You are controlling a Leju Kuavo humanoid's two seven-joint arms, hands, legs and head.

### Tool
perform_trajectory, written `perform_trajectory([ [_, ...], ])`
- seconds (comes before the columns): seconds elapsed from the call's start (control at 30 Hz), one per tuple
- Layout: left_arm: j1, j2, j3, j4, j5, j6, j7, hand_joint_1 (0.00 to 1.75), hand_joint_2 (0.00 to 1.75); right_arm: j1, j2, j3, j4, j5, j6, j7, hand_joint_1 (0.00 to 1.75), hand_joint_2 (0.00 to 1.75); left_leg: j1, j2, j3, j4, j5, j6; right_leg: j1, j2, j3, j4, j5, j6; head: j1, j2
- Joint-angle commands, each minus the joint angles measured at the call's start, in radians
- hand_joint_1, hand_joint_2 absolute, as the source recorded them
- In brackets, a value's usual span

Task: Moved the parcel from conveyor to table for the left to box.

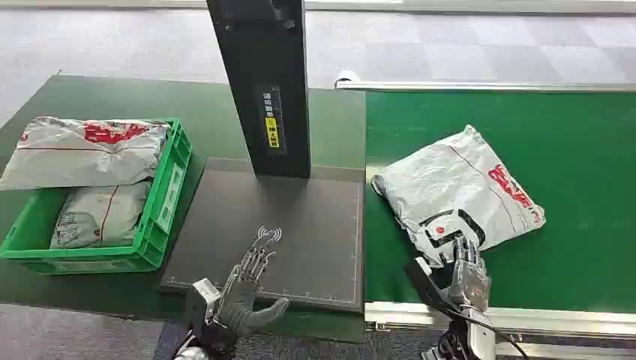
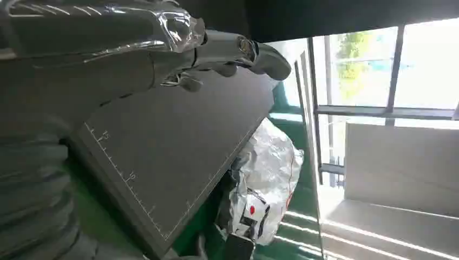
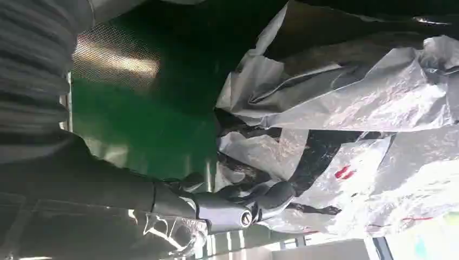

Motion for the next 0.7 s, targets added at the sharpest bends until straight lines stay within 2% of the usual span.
perform_trajectory([
  [0.03,-0.047,0.017,-0.026,0.077,-0.003,-0.002,-0.001,0.0,1.75,-0.045,0.025,0.046,-0.01,-0.002,0.023,-0.014,0.0,1.75,0.0,0.001,-0.001,0.0,0.001,0.0,0.0,0.002,-0.002,0.0,0.001,0.0,0.0,0.0],
  [0.07,-0.047,0.019,-0.031,0.081,-0.004,-0.005,-0.003,0.0,1.75,-0.053,0.031,0.053,-0.003,-0.006,0.029,-0.02,0.24,1.75,0.0,0.001,0.0,0.0,0.0,0.0,0.0,0.002,-0.001,0.0,0.001,0.0,0.0,0.0],
  [0.1,-0.047,0.022,-0.037,0.084,-0.004,-0.007,-0.007,0.0,1.75,-0.058,0.035,0.06,0.0,-0.03,0.024,-0.045,1.75,1.75,0.0,0.002,-0.001,-0.001,0.001,0.0,0.0,0.003,-0.001,0.0,0.001,0.0,0.0,0.0],
  [0.3,-0.062,0.021,-0.044,0.097,-0.003,-0.006,-0.013,0.0,1.75,-0.099,0.057,0.09,0.009,-0.042,0.047,-0.062,1.75,1.75,0.0,0.002,-0.001,-0.001,0.001,0.0,0.0,0.003,-0.002,0.0,0.001,0.0,0.0,0.0],
  [0.7,-0.061,0.022,-0.044,0.098,-0.003,-0.006,-0.015,0.0,1.75,-0.096,0.055,0.092,0.011,-0.045,0.043,-0.063,1.75,1.75,0.0,0.0,0.0,-0.001,0.001,0.0,0.0,0.001,0.0,0.0,0.001,0.0,0.0,0.0],
])
